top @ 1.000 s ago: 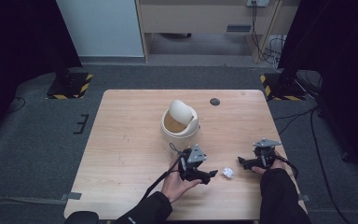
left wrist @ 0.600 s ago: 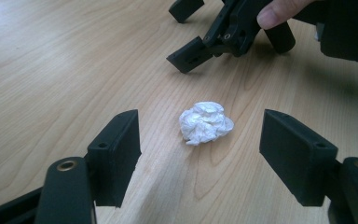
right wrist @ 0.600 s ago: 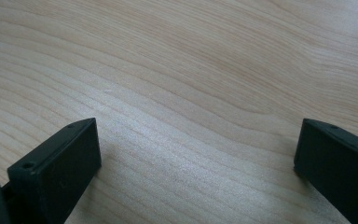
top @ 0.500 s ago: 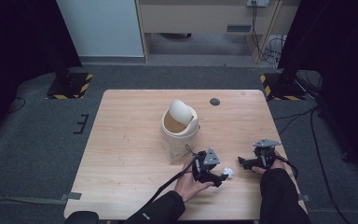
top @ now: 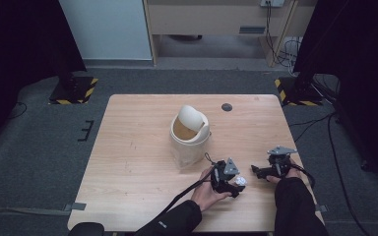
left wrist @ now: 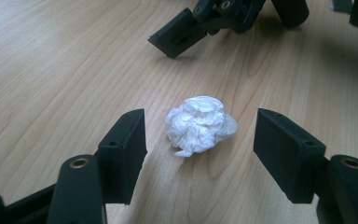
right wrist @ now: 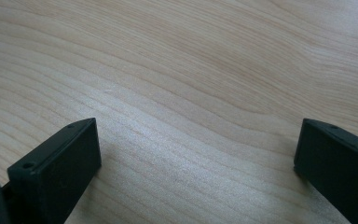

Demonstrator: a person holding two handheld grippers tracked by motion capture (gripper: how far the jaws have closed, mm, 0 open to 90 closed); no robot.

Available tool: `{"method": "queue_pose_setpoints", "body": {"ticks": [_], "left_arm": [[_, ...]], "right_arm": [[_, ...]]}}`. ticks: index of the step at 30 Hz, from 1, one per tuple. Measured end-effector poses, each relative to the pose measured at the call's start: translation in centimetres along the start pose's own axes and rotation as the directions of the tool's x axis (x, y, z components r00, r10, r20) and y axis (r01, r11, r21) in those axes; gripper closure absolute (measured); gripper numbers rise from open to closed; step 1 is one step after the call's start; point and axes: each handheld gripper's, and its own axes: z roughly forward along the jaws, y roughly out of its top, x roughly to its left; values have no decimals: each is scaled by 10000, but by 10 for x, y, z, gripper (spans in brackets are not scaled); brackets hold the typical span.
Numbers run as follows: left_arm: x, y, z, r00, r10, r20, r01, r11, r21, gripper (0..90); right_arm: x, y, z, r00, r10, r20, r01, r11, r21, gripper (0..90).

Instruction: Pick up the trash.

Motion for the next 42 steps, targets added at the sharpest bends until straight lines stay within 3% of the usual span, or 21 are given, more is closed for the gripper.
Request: {"method": "queue_pose_setpoints", "body": {"ticks": [8,24,35,42], "left_arm": [[-3,1,12,9995,316,-28,-315,9992,258,371],[-3,2,19,9979,609,-196,-597,9965,583,546],[-4,4,14,9979,646,-110,-639,9965,546,631],[-5,4,-5,9988,480,-5,-480,9987,152,631]], "right_arm": [[0,0,0,10000,-14,-5,14,10000,19,7],[0,0,0,10000,-12,-3,12,10000,16,6],[0,0,0,10000,-38,-22,38,10000,31,6],[0,0,0,10000,-26,-17,26,10000,23,7]]}}
